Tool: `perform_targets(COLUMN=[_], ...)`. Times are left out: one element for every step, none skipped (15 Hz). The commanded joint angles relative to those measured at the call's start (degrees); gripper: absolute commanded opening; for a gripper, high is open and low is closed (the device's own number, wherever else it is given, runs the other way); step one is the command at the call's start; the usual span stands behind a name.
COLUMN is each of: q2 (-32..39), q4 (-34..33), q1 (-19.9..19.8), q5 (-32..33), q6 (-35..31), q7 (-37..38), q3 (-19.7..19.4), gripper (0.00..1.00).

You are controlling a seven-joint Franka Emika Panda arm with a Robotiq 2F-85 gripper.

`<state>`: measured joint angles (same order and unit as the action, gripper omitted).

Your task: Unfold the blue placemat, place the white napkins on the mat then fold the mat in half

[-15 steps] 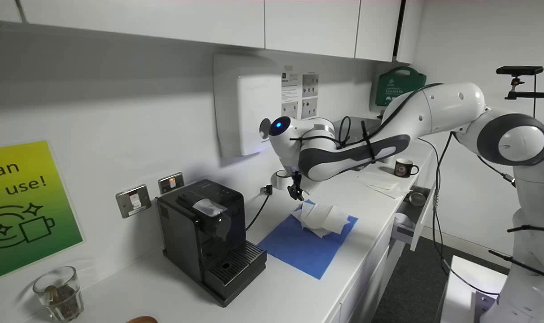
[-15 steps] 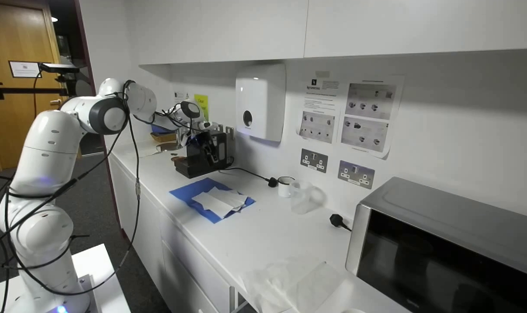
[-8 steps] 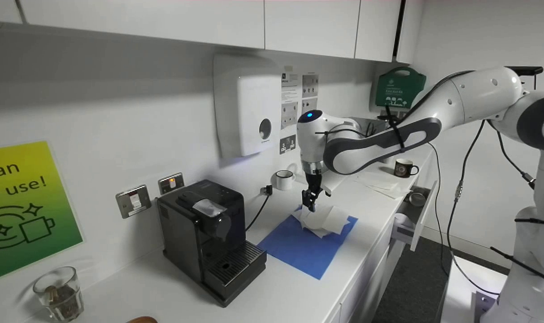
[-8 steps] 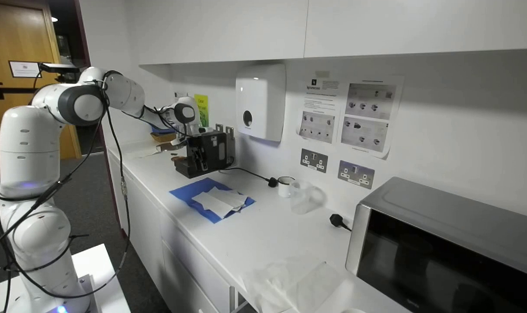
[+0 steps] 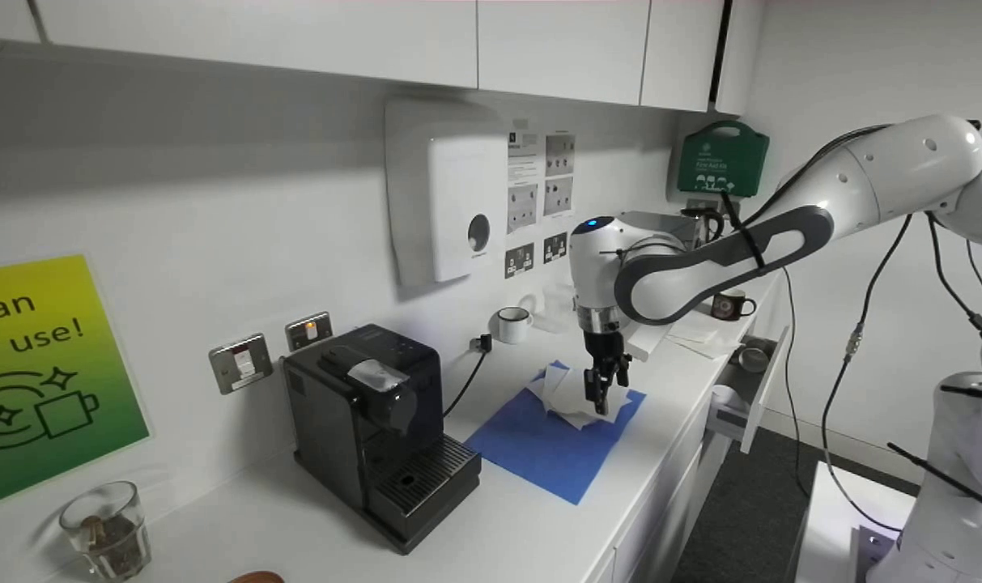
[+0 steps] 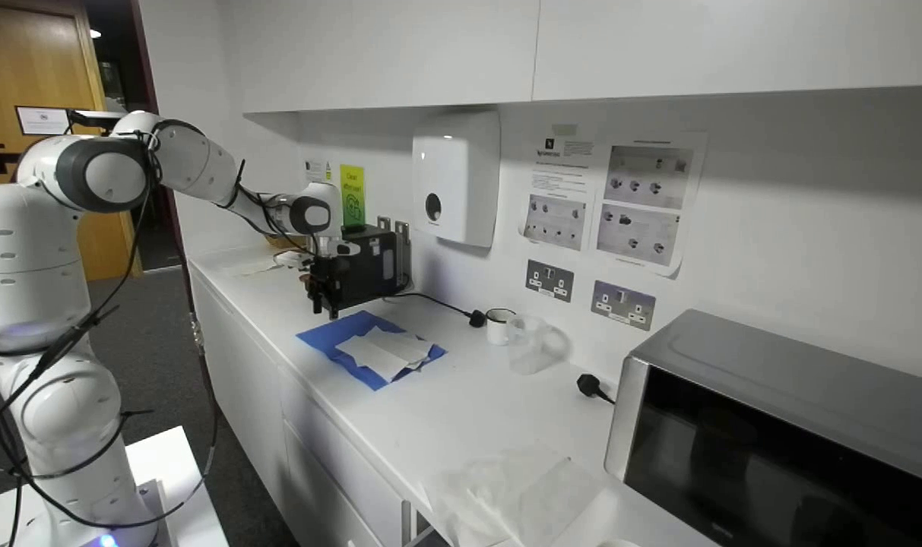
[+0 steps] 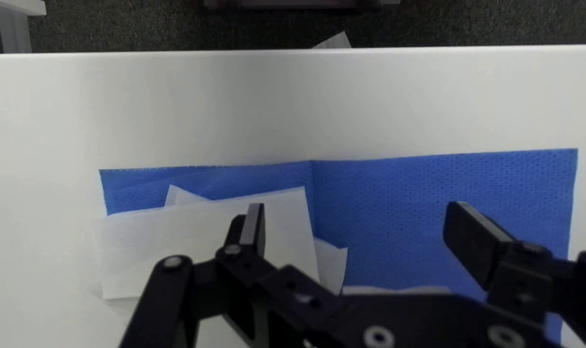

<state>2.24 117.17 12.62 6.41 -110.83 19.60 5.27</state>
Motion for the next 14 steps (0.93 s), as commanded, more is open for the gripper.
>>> perform_targets(q2=[-4.57, -0.89, -1.38, -1.72, -1.91, -1.99, -2.02, -2.02, -1.65, -0.93, -0.13, 0.62, 1.73, 2.78], q4=[5.44, 1.32, 1.97, 2.43, 2.67, 2.78, 2.81, 2.81, 2.61, 2.13, 1.60, 1.07, 0.12, -0.97], q1=[-2.06, -1.62, -1.92, -2.09, -2.18, -2.20, -2.20, -2.20, -2.16, -2.06, -1.90, -1.75, -1.49, -1.11], q5=[-0.09, 0.02, 0.01, 0.01, 0.00, 0.00, 0.00, 0.00, -0.12, 0.11, 0.39, 0.51, 0.53, 0.67], q6=[-3.73, -0.49, -1.15, -1.57, -1.68, -1.69, -1.69, -1.69, -1.74, -1.51, -1.39, -1.19, -0.82, -0.32], q7=[-0.22, 0.02, 0.02, 0.02, 0.01, 0.01, 0.01, 0.01, -0.18, -0.53, -1.29, -1.45, -1.37, -0.96], q3=[0.59, 1.22, 1.19, 1.17, 1.17, 1.17, 1.17, 1.18, 1.23, 1.35, 1.56, 1.79, 2.18, 2.67], gripper=[1.00, 1.00, 1.00, 1.00, 1.00, 1.00, 1.00, 1.00, 1.00, 1.00, 1.00, 1.00, 1.00, 1.00])
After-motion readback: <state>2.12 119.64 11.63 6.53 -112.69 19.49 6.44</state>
